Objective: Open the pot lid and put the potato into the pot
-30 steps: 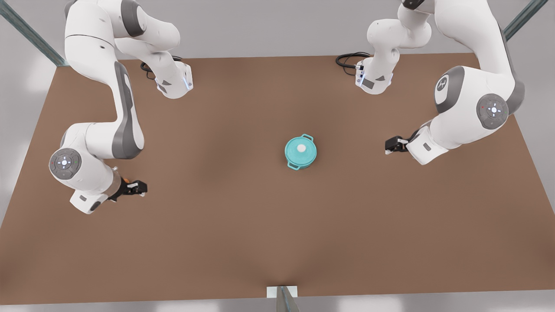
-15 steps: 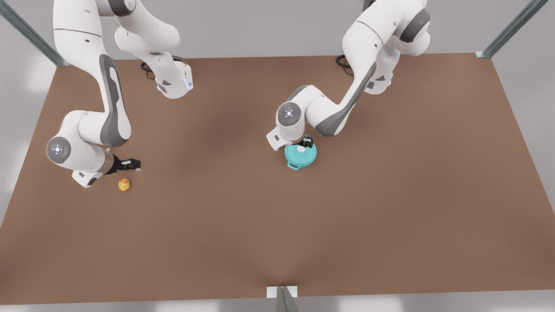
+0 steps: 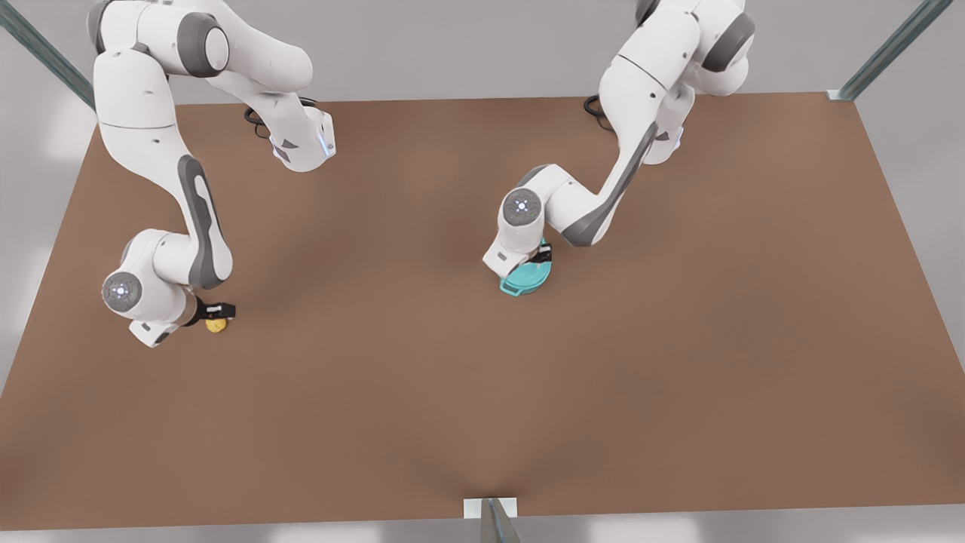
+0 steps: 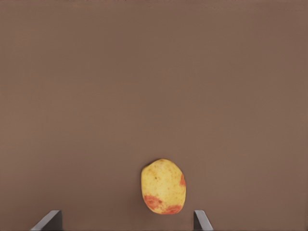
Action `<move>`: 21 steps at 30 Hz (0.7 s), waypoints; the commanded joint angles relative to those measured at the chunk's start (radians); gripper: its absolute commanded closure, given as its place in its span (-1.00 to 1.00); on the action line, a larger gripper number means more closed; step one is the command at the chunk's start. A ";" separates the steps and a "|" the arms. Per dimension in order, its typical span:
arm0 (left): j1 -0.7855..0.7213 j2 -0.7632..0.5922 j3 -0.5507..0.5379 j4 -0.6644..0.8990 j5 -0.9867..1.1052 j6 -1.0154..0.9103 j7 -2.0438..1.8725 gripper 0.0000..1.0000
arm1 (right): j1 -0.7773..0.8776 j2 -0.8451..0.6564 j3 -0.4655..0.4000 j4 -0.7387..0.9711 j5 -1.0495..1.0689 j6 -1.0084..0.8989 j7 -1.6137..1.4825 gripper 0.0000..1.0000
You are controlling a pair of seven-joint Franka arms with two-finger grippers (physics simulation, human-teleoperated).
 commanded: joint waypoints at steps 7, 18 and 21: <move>0.021 -0.007 -0.002 -0.016 0.020 0.053 -0.136 -1.00 | -0.042 0.062 0.001 0.010 -0.063 0.138 -0.051 -1.00; -0.035 -0.042 -0.014 -0.176 0.023 0.186 -0.194 -1.00 | -0.043 0.118 0.031 -0.003 -0.054 0.164 -0.062 -1.00; -0.035 -0.021 -0.014 -0.171 0.026 0.200 -0.194 -1.00 | -0.058 0.116 0.032 -0.003 -0.056 0.164 -0.082 -0.93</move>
